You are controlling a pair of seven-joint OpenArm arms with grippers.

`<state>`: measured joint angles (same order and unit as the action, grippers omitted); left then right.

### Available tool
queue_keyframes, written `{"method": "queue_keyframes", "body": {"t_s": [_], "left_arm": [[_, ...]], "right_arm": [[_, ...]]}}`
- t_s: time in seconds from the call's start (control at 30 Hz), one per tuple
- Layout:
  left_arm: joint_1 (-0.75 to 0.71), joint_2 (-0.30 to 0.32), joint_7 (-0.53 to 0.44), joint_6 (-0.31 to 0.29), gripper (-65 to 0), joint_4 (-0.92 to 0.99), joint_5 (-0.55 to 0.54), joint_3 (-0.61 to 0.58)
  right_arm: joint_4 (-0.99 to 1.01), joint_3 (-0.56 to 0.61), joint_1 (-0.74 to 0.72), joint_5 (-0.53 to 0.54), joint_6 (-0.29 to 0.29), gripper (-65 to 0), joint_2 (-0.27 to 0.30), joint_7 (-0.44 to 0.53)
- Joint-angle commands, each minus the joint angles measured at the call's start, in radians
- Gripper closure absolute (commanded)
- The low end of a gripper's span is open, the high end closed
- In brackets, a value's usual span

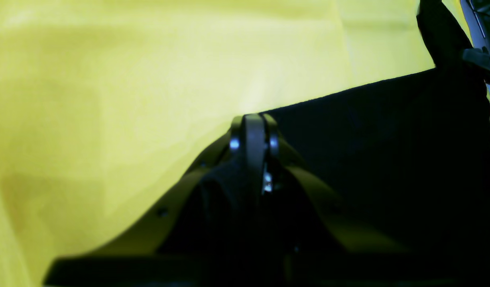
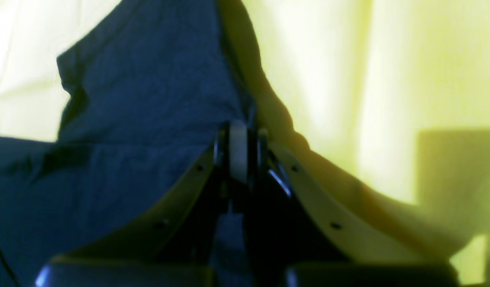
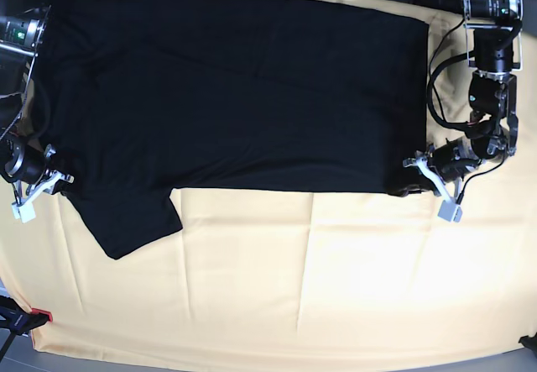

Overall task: Fold the T-shirt properly
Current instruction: 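Grasp the side edge with both grippers and fold it over the shirt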

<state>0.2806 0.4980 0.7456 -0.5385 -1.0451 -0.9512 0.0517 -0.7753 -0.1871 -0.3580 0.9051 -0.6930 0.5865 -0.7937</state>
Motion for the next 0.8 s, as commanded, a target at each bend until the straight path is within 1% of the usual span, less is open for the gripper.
{"method": "queue_keyframes", "body": {"t_s": [0.0, 0.1, 0.2, 0.3, 0.47, 0.57, 0.67, 0.73, 0.77], "left_arm": [[0.035, 0.019, -0.026, -0.003, 0.0, -0.006, 0.022, 0.004], [0.080, 0.019, -0.053, -0.009, 0.0, -0.006, 0.064, 0.004], [0.127, 0.016, -0.096, -0.011, 0.0, -0.006, 0.108, 0.003], [0.168, 0.005, -0.153, -0.011, 0.0, -0.006, 0.154, 0.003], [0.222, -0.023, -0.223, -0.012, 0.0, -0.006, 0.212, 0.003], [0.263, -0.040, -0.227, -0.012, 0.0, -0.006, 0.246, 0.002], [0.303, -0.044, -0.233, -0.016, 0.0, -0.006, 0.264, 0.001], [0.322, -0.043, -0.229, -0.019, 0.0, -0.006, 0.262, 0.001], [0.326, -0.043, -0.221, -0.032, 0.0, -0.006, 0.260, 0.001]], "right_arm": [[-0.010, -0.003, -0.032, -0.010, -0.005, 0.0, 0.025, 0.040], [-0.010, -0.003, -0.061, -0.070, -0.005, 0.0, 0.023, 0.078], [-0.010, -0.003, -0.093, -0.074, -0.005, 0.0, 0.023, 0.081], [-0.010, -0.001, -0.125, -0.086, -0.005, 0.0, 0.023, 0.110], [-0.010, 0.049, -0.189, -0.171, -0.005, 0.0, 0.010, 0.167], [-0.010, 0.113, -0.227, -0.197, -0.005, 0.0, 0.006, 0.194], [-0.010, 0.170, -0.265, -0.259, -0.005, 0.0, 0.007, 0.238], [-0.010, 0.194, -0.283, -0.277, -0.005, 0.0, 0.008, 0.245], [-0.010, 0.199, -0.286, -0.278, -0.005, 0.0, 0.009, 0.243]]}}
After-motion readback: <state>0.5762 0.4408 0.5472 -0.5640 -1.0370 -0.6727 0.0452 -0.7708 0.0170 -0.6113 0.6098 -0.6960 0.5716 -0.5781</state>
